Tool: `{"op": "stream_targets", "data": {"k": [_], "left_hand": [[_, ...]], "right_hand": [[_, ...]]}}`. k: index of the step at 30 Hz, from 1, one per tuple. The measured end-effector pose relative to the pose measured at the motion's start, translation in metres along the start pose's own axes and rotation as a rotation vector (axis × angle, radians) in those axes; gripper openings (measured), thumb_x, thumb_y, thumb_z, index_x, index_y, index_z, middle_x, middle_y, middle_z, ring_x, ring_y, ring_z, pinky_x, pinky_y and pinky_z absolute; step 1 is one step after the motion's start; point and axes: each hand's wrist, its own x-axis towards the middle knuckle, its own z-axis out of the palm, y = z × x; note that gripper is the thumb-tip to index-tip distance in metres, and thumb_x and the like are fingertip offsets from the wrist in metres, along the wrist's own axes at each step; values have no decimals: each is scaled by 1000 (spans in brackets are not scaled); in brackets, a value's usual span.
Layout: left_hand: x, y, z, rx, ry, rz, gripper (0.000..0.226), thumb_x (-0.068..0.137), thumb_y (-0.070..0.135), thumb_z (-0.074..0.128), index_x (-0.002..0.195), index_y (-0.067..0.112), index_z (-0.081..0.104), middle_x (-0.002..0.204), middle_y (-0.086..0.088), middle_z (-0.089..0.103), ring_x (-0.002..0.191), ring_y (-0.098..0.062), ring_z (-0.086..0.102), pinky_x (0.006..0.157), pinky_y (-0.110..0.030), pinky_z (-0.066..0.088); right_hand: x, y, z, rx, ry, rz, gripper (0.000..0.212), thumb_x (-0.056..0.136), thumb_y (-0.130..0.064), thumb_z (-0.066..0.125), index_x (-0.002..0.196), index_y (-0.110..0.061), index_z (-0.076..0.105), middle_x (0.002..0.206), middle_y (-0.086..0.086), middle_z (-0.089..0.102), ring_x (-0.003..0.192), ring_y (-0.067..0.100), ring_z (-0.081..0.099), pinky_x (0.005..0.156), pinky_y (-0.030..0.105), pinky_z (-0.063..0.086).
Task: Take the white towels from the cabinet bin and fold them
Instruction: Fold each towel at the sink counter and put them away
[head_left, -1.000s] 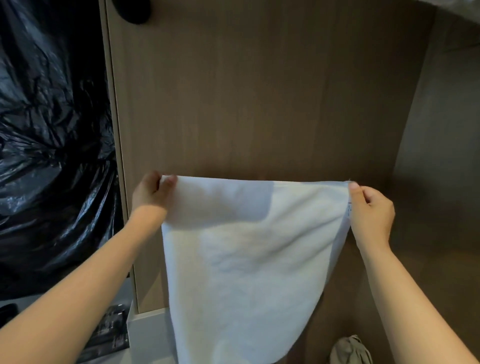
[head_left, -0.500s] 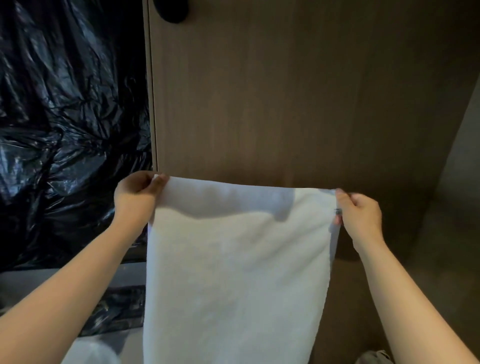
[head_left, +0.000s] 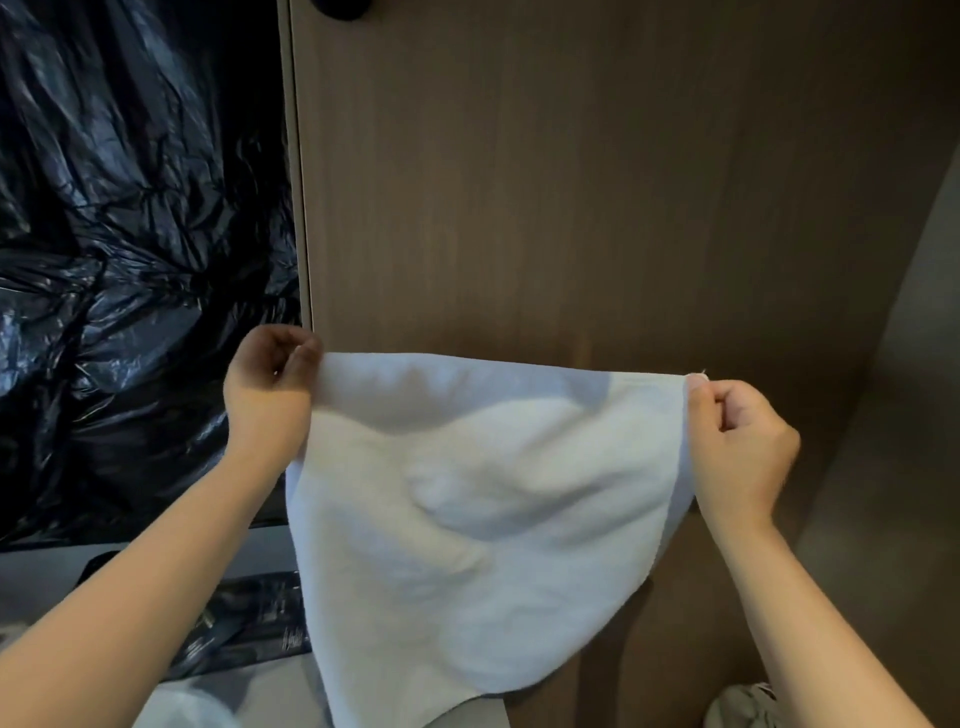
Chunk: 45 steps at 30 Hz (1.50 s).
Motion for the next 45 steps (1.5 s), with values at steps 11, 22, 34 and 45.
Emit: {"op": "stream_targets", "data": {"k": [11,22,34,45], "left_hand": [[9,-26,39,372,-110,87,12,87,26,66,79,20,59,70,5,59,67,-15,51,53,-28,31],[-36,-15,43,-86,-78,-132,10,86,14,71,80,14,63,72,0,66,59,1,57,54,-10,43],[-98,24,54,-274,-187,-292,14,81,18,75,78,10,65,61,0,65,50,-3,51,49,-18,42],[-153,30,23,-432,-386,-489,22,79,12,71,101,6,70,87,-8,76,82,-22,72,75,-30,59]], "right_hand": [[6,25,47,-351,-129,143,32,97,-39,54,79,-15,64,69,0,62,65,18,59,58,25,41],[-40,-9,30,85,-76,241,34,93,-26,63,62,-13,60,55,4,55,53,13,52,44,11,37],[-97,-80,36,525,-407,500,23,92,-18,64,73,-5,67,59,10,66,55,19,61,58,22,52],[-132,-95,24,589,-479,517,19,85,-27,64,83,-9,69,67,-2,68,61,11,65,58,15,51]]}}
